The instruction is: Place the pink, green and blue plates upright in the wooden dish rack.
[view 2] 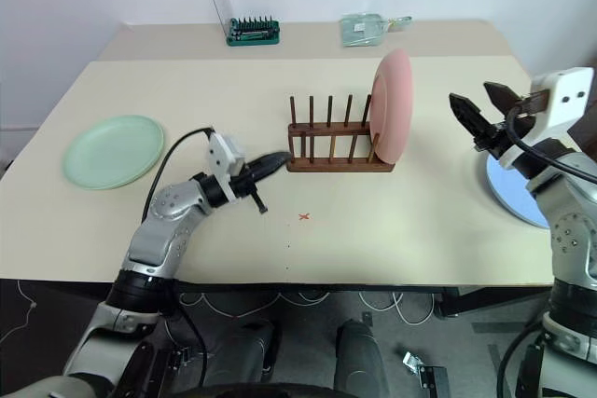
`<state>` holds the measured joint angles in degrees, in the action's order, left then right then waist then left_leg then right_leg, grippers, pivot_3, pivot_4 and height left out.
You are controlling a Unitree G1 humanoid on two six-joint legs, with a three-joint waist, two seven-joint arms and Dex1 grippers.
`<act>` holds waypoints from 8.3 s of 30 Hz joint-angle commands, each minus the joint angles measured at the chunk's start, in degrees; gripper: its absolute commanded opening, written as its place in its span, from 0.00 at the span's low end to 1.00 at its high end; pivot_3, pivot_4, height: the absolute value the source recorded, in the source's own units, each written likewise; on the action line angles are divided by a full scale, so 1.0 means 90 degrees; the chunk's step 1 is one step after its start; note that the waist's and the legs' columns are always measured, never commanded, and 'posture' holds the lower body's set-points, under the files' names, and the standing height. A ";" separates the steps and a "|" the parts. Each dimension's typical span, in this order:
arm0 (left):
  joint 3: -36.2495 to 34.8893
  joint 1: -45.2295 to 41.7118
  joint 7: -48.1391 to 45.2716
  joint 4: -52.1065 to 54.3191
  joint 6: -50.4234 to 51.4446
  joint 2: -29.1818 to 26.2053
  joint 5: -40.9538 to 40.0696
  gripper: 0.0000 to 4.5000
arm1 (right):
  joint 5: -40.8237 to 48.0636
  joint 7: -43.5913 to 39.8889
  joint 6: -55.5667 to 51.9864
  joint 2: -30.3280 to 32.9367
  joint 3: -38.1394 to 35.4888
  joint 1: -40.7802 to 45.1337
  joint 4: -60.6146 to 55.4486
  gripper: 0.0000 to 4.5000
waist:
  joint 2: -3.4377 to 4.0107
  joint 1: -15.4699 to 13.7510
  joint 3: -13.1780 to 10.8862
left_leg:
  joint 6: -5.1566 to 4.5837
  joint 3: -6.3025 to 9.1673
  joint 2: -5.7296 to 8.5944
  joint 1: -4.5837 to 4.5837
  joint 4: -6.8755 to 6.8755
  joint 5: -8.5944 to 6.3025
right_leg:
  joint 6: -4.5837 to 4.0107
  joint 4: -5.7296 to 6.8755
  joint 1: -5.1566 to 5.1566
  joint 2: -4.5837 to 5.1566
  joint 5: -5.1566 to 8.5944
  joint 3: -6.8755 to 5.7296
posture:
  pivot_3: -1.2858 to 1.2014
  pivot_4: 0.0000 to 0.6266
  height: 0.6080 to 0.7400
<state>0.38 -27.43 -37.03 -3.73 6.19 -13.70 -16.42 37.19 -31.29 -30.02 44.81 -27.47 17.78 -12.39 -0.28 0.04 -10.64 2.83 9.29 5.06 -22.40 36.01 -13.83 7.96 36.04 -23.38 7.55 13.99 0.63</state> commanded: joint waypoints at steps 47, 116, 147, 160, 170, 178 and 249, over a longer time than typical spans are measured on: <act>-0.1645 -0.0968 0.3727 0.0883 0.1343 -0.0526 0.0091 0.00 | -0.3881 -0.0529 0.1439 -0.0605 0.5045 0.1807 -0.1154 1.00 | -0.0119 0.0027 -0.0020 | 0.0022 0.0002 -0.0008 -0.0004 -0.0006 0.0007 | 0.0002 -0.0018 -0.0003 -0.0016 -0.0011 0.0009 | 0.52 0.24 1.00; -0.0015 0.1585 -0.0999 0.2406 0.2144 -0.1662 -0.1669 0.53 | 0.1506 0.1543 -0.2320 -0.2970 0.1322 0.1941 -0.1094 0.00 | -0.0059 0.0105 -0.0036 | 0.0026 -0.0004 -0.0071 0.0000 -0.0049 0.0012 | -0.0044 -0.0005 -0.0037 -0.0082 -0.0024 0.0044 | 0.52 0.24 1.00; 0.0109 0.1589 -0.0888 0.2475 0.2101 -0.1439 -0.1598 0.54 | 0.1320 0.1546 -0.2854 -0.1490 0.1590 0.2034 -0.1512 0.76 | -0.0058 0.0084 -0.0037 | 0.0026 -0.0007 -0.0075 -0.0002 -0.0049 0.0011 | -0.0043 -0.0011 -0.0037 -0.0084 -0.0024 0.0045 | 0.52 0.24 1.00; 0.0437 0.1426 -0.1225 0.2379 0.1996 -0.1335 -0.1527 0.54 | 0.0445 -0.1538 -0.1687 0.1604 -0.1104 -0.1426 -0.1389 0.98 | -0.0060 -0.0090 -0.0037 | 0.0009 -0.0026 -0.0078 -0.0005 -0.0043 0.0002 | -0.0041 -0.0093 0.0004 -0.0083 -0.0031 0.0040 | 0.52 0.24 1.00; 0.0447 0.1288 -0.1297 0.2228 0.1963 -0.1241 -0.1435 0.54 | -0.2328 -0.0679 -0.0295 0.1680 0.0592 -0.2125 0.1076 0.98 | -0.0046 -0.0034 -0.0036 | 0.0009 -0.0101 -0.0101 0.0002 -0.0036 0.0001 | -0.0065 -0.0092 -0.0001 -0.0082 -0.0030 0.0062 | 0.52 0.24 1.00; 0.0391 0.1435 -0.1300 0.2164 0.1790 -0.1275 -0.1374 0.54 | -0.3354 -0.0215 0.0549 0.1387 0.1505 -0.1323 0.3021 0.68 | -0.0042 -0.0025 -0.0035 | 0.0008 -0.0114 -0.0101 0.0004 -0.0030 0.0001 | -0.0064 -0.0092 0.0001 -0.0082 -0.0032 0.0072 | 0.52 0.24 1.00; 0.0244 0.1309 -0.0956 0.2374 0.1980 -0.1296 -0.1448 0.54 | 0.2275 0.3405 -0.2009 -0.3651 0.2255 0.3142 0.0259 0.54 | -0.0015 0.0127 -0.0039 | -0.0008 -0.0127 -0.0109 -0.0006 -0.0018 -0.0007 | -0.0024 -0.0065 -0.0026 -0.0092 -0.0058 0.0086 | 0.52 0.24 1.00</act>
<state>3.46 -15.47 -45.78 15.52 24.32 -25.27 -28.77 58.40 0.44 -48.10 11.01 -7.19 43.68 -6.53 -0.42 1.18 -10.99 2.76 8.15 4.08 -22.46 35.85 -13.90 7.75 35.45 -23.62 6.72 13.47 1.40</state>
